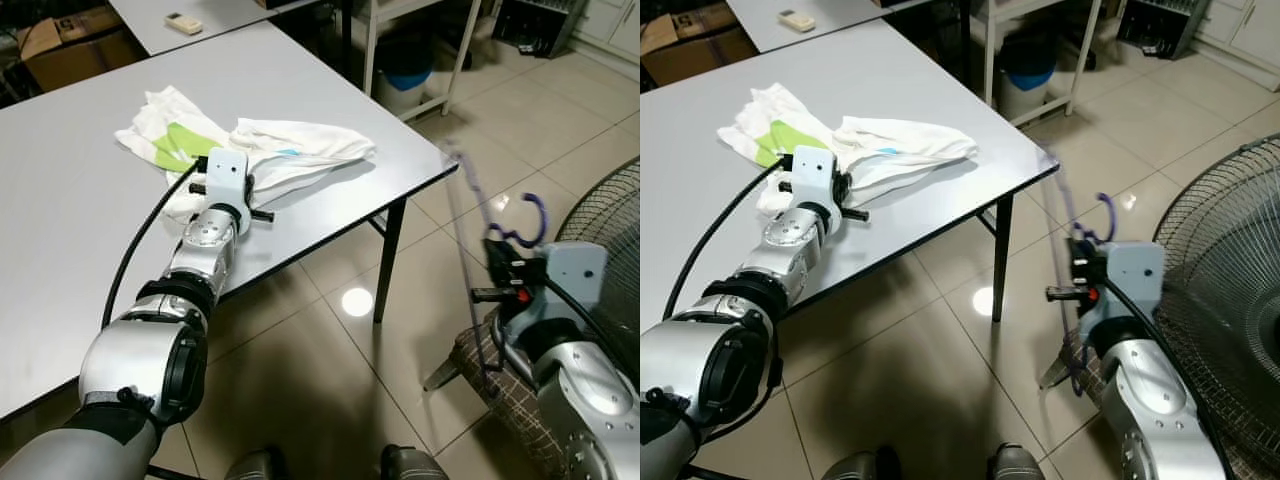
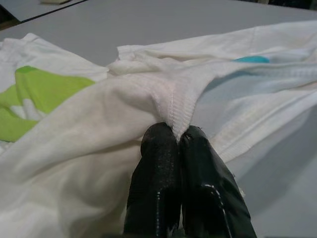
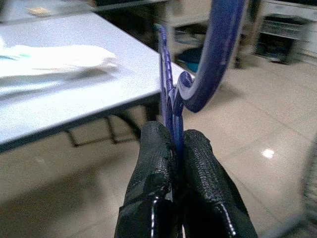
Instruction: Hang hanger
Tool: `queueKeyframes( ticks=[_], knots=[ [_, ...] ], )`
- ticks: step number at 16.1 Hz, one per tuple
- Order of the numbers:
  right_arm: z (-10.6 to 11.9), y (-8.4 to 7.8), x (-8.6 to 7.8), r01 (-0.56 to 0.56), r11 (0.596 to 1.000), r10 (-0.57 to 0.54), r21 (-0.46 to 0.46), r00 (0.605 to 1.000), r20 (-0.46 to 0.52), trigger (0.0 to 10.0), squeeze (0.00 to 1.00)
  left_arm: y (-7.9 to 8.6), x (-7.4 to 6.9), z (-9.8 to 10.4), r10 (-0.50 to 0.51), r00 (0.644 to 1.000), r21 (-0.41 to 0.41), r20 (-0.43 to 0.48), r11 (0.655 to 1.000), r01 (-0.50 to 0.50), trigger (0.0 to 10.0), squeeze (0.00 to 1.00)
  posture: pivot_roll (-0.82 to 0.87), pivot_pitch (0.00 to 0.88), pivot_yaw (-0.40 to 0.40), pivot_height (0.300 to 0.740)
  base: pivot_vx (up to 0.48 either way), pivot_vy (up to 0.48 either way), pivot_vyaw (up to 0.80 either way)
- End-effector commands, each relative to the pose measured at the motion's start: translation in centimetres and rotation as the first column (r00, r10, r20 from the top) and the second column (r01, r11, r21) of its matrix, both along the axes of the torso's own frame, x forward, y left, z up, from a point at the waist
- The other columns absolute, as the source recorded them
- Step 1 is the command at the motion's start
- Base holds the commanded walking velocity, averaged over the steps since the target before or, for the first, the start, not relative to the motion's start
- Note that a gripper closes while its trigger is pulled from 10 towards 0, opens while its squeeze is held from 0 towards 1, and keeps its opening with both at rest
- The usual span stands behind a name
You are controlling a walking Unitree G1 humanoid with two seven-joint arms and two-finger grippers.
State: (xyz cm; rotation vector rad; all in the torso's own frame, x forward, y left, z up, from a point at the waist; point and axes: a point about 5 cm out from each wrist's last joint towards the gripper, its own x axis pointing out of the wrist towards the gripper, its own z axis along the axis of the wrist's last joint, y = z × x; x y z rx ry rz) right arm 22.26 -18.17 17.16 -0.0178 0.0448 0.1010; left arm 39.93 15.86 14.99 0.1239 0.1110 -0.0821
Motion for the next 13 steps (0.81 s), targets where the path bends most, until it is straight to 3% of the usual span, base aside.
queueKeyframes(
  ticks=[1,3,7,9,13],
  knots=[
    [0.4,0.2,0.0,-0.109,0.994,0.109,0.016,0.994,0.012,10.0,0.0,0.0,0.2,0.7,-0.026,1.0,-0.019,0.008,0.999,0.026,0.0,0.0,-0.29,0.042,0.093,0.74,0.0,0.0,0.0],
    [0.3,0.5,-0.1,-0.22,0.975,0.22,0.008,0.975,-0.01,10.0,0.0,-0.5,0.4,1.3,-0.084,0.996,-0.01,0.033,0.996,0.084,0.0,0.0,-0.28,0.032,0.096,0.74,0.0,0.0,0.0],
    [-0.1,0.9,-0.3,-0.448,0.894,0.448,0.005,0.892,-0.066,10.0,0.0,-0.9,0.2,3.2,-0.25,0.958,0.017,0.143,0.968,0.25,0.0,0.0,-0.22,0.0,0.065,0.74,0.0,0.0,0.0],
    [-0.6,1.0,-0.3,-0.525,0.85,0.526,0.03,0.845,-0.097,10.0,0.0,-0.8,-0.8,3.6,-0.301,0.933,0.056,0.198,0.954,0.296,0.0,0.0,-0.2,0.0,0.041,0.74,0.0,0.0,0.0],
    [-0.7,0.5,0.0,-0.556,0.831,0.554,0.011,0.826,-0.109,10.0,0.0,-0.5,-3.2,2.1,-0.386,0.909,0.152,0.16,0.919,0.364,0.0,0.0,-0.18,0.0,0.022,0.74,0.0,0.0,0.0]
  ],
)
